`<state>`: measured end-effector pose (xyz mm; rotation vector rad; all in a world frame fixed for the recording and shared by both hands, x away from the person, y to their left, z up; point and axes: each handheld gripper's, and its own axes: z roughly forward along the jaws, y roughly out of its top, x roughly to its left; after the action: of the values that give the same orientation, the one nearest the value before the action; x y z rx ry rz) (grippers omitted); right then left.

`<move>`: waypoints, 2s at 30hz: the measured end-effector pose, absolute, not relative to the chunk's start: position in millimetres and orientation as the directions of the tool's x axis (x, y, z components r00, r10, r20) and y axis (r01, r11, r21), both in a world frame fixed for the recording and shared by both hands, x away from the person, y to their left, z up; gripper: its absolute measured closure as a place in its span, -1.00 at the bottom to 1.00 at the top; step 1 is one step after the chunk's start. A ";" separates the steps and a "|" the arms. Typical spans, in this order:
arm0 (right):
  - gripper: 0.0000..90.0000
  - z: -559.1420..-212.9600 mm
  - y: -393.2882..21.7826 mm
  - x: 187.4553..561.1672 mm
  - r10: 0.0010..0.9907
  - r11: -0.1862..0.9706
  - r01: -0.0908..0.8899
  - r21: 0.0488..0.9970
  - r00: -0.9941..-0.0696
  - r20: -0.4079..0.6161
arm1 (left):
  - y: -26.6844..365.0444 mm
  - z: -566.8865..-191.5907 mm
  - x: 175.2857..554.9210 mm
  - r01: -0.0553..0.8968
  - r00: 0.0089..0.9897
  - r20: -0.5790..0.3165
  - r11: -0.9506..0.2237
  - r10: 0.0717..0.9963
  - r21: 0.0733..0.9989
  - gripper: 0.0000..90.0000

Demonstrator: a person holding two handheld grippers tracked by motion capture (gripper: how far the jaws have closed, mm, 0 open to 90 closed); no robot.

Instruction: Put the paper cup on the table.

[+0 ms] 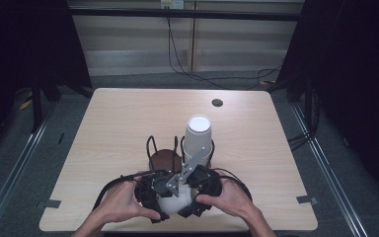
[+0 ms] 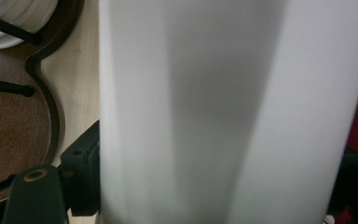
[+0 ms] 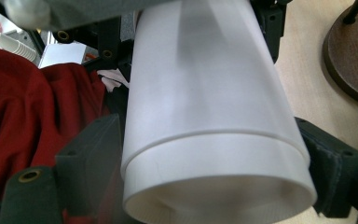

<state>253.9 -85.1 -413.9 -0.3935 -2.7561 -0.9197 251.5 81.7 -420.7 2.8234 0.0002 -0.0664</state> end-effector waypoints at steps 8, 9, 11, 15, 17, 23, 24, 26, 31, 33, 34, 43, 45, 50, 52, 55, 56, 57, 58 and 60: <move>-0.52 -415.6 -84.1 254.5 0.199 0.768 0.328 0.550 -0.939 0.282 | 81.9 -421.7 252.3 0.011 0.998 -0.059 -0.948 -0.008 0.319 -0.60; -0.46 -415.9 -84.1 254.5 0.204 0.770 0.332 0.544 -0.937 0.282 | 82.1 -421.4 252.1 0.013 0.998 -0.060 -0.947 -0.006 0.321 -0.60; -0.46 -416.2 -84.3 255.1 0.212 0.768 0.341 0.542 -0.934 0.288 | 82.8 -420.9 252.9 0.005 0.998 -0.061 -0.947 -0.015 0.322 -0.60; -0.44 -415.9 -83.4 255.1 0.219 0.769 0.350 0.534 -0.930 0.294 | 86.2 -420.7 254.6 -0.004 0.998 -0.062 -0.937 -0.027 0.349 -0.63; -0.44 -415.6 -83.8 255.6 0.219 0.766 0.354 0.536 -0.928 0.300 | 87.1 -419.9 254.8 -0.007 0.998 -0.057 -0.935 -0.029 0.354 -0.64; -0.44 -414.4 -80.5 254.2 0.225 0.768 0.357 0.532 -0.928 0.298 | 92.1 -418.7 255.4 -0.024 0.997 -0.055 -0.929 -0.047 0.368 -0.67; -0.44 -414.3 -80.5 254.3 0.224 0.766 0.356 0.535 -0.928 0.296 | 92.8 -418.8 255.9 -0.020 0.997 -0.057 -0.926 -0.045 0.377 -0.67; -0.44 -413.8 -81.1 254.6 0.224 0.762 0.355 0.542 -0.929 0.294 | 94.1 -418.9 256.2 -0.008 0.997 -0.063 -0.918 -0.036 0.396 -0.68; -0.44 -413.2 -81.7 254.6 0.224 0.759 0.355 0.545 -0.929 0.294 | 97.6 -419.3 257.0 -0.028 0.997 -0.051 -0.904 -0.054 0.426 -0.69; -0.44 -413.9 -81.4 254.8 0.227 0.760 0.354 0.546 -0.930 0.288 | 98.8 -420.9 260.1 -0.013 0.997 -0.067 -0.900 -0.047 0.435 -0.69; -0.44 -413.5 -82.0 254.9 0.235 0.757 0.361 0.545 -0.928 0.288 | 99.4 -421.6 261.4 -0.021 0.997 -0.060 -0.894 -0.053 0.448 -0.69; -0.44 -412.6 -85.7 256.2 0.242 0.744 0.364 0.560 -0.928 0.282 | 108.2 -420.8 263.5 -0.033 0.997 -0.037 -0.837 -0.063 0.546 -0.69; -0.44 -412.6 -86.6 256.8 0.243 0.741 0.363 0.565 -0.929 0.278 | 110.7 -418.9 264.5 -0.028 0.998 -0.035 -0.821 -0.059 0.570 -0.70; -0.43 -415.1 -88.8 258.0 0.244 0.728 0.360 0.583 -0.931 0.270 | 117.3 -413.8 268.6 -0.010 0.997 -0.052 -0.779 -0.054 0.627 -0.76; -0.43 -414.8 -89.3 257.7 0.248 0.723 0.363 0.588 -0.931 0.269 | 120.1 -411.8 269.2 0.003 0.997 -0.059 -0.765 -0.046 0.644 -0.76; -0.43 -412.3 -91.6 257.6 0.247 0.709 0.360 0.607 -0.932 0.264 | 123.2 -408.7 269.7 0.024 0.997 -0.068 -0.741 -0.030 0.671 -0.76; -0.43 -411.9 -92.5 257.4 0.248 0.703 0.364 0.611 -0.931 0.269 | 123.8 -407.5 270.2 0.042 0.996 -0.084 -0.733 -0.021 0.679 -0.75; -0.43 -411.7 -93.5 257.6 0.244 0.704 0.362 0.611 -0.931 0.270 | 124.1 -406.2 270.2 0.052 0.996 -0.086 -0.729 -0.009 0.682 -0.75; -0.43 -411.6 -94.4 257.3 0.247 0.698 0.364 0.617 -0.931 0.270 | 124.6 -405.2 269.5 0.054 0.997 -0.072 -0.718 0.005 0.694 -0.72; -0.43 -412.1 -95.1 257.0 0.256 0.700 0.372 0.610 -0.927 0.273 | 126.8 -402.4 269.6 0.072 0.996 -0.087 -0.700 0.015 0.710 -0.67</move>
<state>257.0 -95.1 -412.1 -0.5106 -2.7399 -1.0378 269.6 126.8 -402.4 2.3452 0.0605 -0.0945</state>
